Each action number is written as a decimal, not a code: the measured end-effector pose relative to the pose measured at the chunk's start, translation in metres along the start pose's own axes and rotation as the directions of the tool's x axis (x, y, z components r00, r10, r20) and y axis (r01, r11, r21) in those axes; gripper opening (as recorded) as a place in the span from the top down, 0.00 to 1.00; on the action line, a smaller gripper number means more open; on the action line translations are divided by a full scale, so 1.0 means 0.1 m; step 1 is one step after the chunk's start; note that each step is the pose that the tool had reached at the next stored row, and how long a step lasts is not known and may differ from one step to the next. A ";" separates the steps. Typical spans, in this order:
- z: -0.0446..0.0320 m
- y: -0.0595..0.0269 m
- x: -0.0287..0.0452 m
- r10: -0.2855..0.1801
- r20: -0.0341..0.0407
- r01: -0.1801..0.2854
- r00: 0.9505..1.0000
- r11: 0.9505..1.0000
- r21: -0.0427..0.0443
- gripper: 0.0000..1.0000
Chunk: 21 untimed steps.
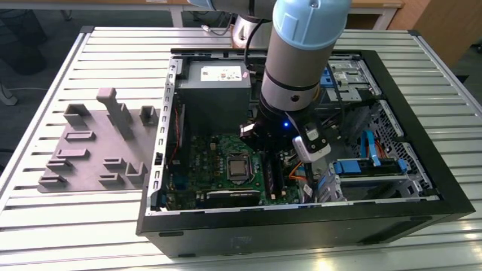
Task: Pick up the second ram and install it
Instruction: 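Press down the second ram until it locks into place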
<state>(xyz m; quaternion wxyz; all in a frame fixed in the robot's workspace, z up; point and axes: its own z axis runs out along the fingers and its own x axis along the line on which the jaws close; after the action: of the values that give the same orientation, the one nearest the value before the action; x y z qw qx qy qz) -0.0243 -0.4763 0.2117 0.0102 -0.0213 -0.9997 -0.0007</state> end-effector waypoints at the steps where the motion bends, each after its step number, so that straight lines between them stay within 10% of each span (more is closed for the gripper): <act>1: -0.002 -0.001 0.000 0.000 0.000 0.000 1.000 1.000 0.000 0.86; 21: 0.028 -0.001 -0.014 0.003 0.000 -0.003 1.000 1.000 0.000 0.86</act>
<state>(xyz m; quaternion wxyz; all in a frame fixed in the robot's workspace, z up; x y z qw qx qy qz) -0.0230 -0.4764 0.2089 0.0103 -0.0226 -0.9997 -0.0004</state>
